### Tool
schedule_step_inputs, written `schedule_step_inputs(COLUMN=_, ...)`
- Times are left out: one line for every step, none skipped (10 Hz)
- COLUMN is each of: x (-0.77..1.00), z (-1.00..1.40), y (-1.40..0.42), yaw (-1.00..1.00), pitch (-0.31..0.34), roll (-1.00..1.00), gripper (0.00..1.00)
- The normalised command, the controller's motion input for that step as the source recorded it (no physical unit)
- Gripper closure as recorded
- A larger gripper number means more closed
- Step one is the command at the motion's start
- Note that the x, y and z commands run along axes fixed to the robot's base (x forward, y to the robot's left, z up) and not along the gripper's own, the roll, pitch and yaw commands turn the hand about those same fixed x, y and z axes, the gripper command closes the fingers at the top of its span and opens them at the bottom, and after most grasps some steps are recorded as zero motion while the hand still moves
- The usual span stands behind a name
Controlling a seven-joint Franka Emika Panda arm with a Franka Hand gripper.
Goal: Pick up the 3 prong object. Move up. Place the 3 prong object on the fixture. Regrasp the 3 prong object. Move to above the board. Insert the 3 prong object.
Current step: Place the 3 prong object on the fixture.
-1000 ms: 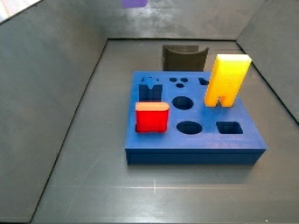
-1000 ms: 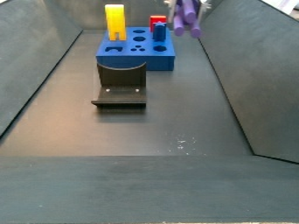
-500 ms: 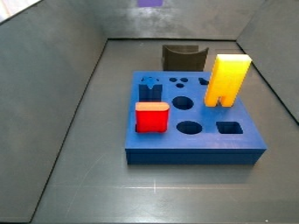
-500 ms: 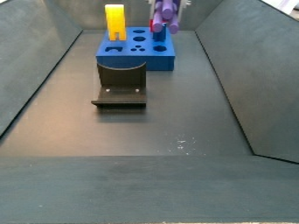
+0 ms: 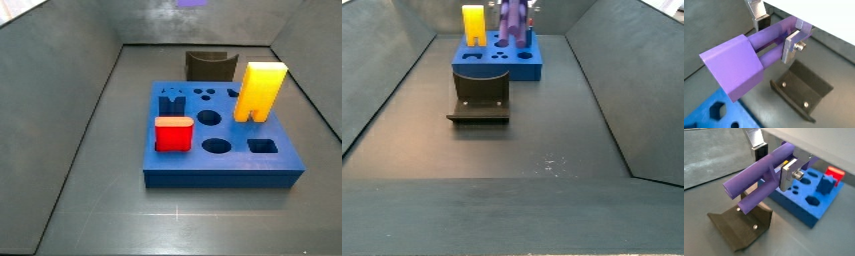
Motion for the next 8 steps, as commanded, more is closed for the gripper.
schedule_step_inputs(x=0.99, z=-0.04, y=0.04, yaw=-0.01, pitch=0.129, roll=-1.00, gripper=1.00)
schedule_step_inputs(x=0.92, z=-0.03, y=0.04, yaw=-0.02, pitch=0.134, roll=-1.00, gripper=1.00)
schedule_step_inputs(x=0.79, z=-0.02, y=0.04, yaw=-0.05, pitch=0.144, roll=-1.00, gripper=1.00)
schedule_step_inputs(x=0.66, z=-0.02, y=0.04, yaw=-0.09, pitch=0.150, roll=-1.00, gripper=1.00)
schedule_step_inputs(x=0.56, z=-0.01, y=0.05, yaw=-0.11, pitch=0.136, roll=-0.87, gripper=1.00)
schedule_step_inputs(x=0.44, z=-0.02, y=0.04, yaw=-0.12, pitch=0.106, roll=-0.66, gripper=1.00)
schedule_step_inputs(x=0.35, z=-0.02, y=0.05, yaw=-0.12, pitch=0.086, roll=-0.50, gripper=1.00)
schedule_step_inputs(x=0.26, z=-0.01, y=0.05, yaw=-0.12, pitch=0.069, roll=-0.33, gripper=1.00)
